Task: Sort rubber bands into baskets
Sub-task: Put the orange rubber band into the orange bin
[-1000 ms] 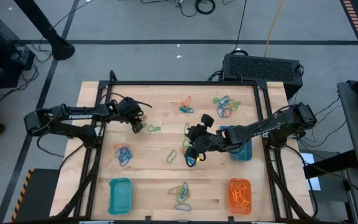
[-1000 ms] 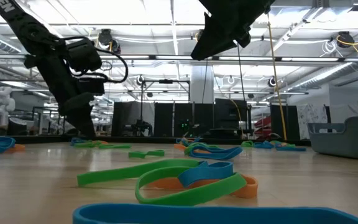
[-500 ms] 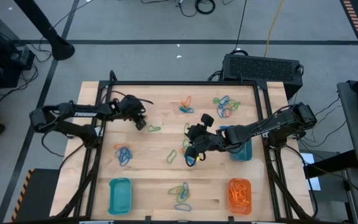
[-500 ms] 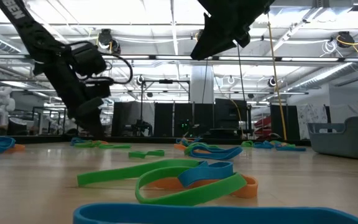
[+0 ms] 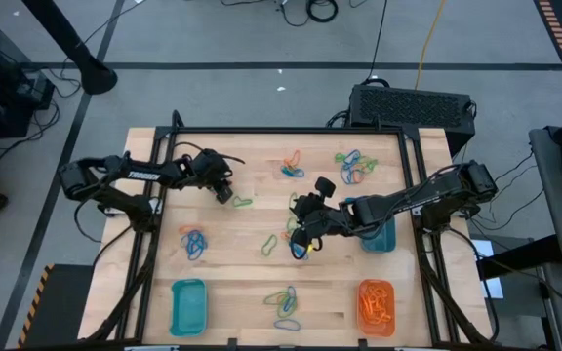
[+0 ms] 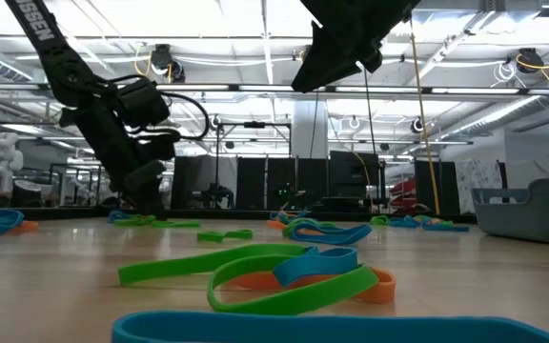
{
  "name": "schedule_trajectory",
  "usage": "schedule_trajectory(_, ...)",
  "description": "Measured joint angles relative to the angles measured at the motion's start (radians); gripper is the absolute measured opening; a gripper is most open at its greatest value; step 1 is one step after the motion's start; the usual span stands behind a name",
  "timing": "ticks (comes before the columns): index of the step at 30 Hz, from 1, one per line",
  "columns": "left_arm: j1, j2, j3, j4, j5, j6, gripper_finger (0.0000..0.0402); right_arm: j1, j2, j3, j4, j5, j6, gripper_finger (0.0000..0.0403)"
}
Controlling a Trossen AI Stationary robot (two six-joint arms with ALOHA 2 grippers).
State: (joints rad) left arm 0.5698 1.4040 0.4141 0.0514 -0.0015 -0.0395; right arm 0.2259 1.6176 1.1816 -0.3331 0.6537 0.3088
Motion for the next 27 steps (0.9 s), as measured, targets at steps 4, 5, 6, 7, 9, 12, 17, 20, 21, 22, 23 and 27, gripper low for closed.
schedule_trajectory(4, 0.0, 0.001, 0.0, 0.001, 0.002, 0.002, 0.0095, 0.0, 0.0, 0.0, 0.0, 0.0, 0.0, 0.0098)
schedule_trajectory(5, 0.0, 0.001, 0.0, 0.002, 0.002, 0.002, 0.0072, 0.0, 0.0, 0.0, 0.0, 0.0, 0.0, 0.0098)
schedule_trajectory(6, 0.0, 0.001, 0.0, 0.001, 0.002, 0.002, 0.0048, 0.0, 0.0, 0.0, 0.001, 0.0, 0.0, 0.0098)
schedule_trajectory(7, 0.0, 0.001, 0.0, 0.001, 0.002, 0.002, 0.0026, 0.0, 0.0, 0.0, 0.001, 0.0, 0.0, 0.0098)
schedule_trajectory(9, 0.0, -0.001, 0.0, 0.001, 0.002, 0.004, 0.0011, 0.0, 0.0, 0.0, 0.007, 0.0, 0.0, 0.0098)
schedule_trajectory(12, -0.005, -0.02, -0.002, -0.002, 0.013, 0.026, 0.0009, 0.0, 0.0, 0.0, 0.009, 0.0, 0.0, 0.0098)
schedule_trajectory(17, -0.01, -0.107, -0.003, 0.041, 0.078, 0.022, 0.0004, 0.0, 0.0, 0.0, 0.009, 0.0, 0.003, 0.0098)
schedule_trajectory(20, -0.01, -0.179, -0.003, 0.038, 0.141, 0.016, 0.0003, 0.0, 0.0, 0.0, 0.014, -0.001, 0.02, 0.0098)
schedule_trajectory(21, -0.01, -0.206, -0.003, 0.039, 0.166, 0.003, 0.0003, 0.0, 0.004, 0.0, 0.022, -0.001, 0.024, 0.0098)
schedule_trajectory(22, -0.01, -0.231, -0.003, 0.041, 0.184, -0.005, 0.0002, 0.0, 0.016, 0.002, 0.037, 0.001, 0.025, 0.0098)
schedule_trajectory(23, -0.011, -0.256, -0.003, 0.038, 0.197, -0.007, 0.0002, -0.002, 0.026, 0.002, 0.054, 0.001, 0.021, 0.0098)
schedule_trajectory(27, -0.011, -0.331, -0.003, -0.021, 0.207, -0.034, 0.0002, -0.011, 0.107, 0.002, 0.183, -0.029, -0.021, 0.0098)
